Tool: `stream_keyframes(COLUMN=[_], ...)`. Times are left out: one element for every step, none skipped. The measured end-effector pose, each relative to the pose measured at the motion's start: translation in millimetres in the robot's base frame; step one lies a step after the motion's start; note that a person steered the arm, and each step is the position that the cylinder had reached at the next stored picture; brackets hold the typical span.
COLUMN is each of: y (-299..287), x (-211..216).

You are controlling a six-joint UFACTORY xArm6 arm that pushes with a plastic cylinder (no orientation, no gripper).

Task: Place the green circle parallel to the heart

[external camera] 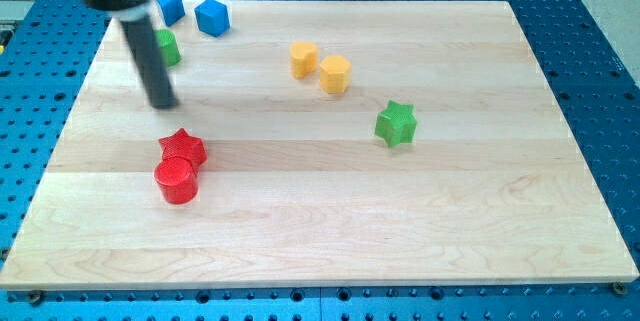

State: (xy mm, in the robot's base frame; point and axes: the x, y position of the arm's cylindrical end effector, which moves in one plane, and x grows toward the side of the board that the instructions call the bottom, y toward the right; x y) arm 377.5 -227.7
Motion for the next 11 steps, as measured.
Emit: stream_keyframes(y=[-77,-50,-8,50,70,77,89,116,42,59,113], x=[-24,-68,-81,-55,-54,-68,-12,13,-12,-56,-68])
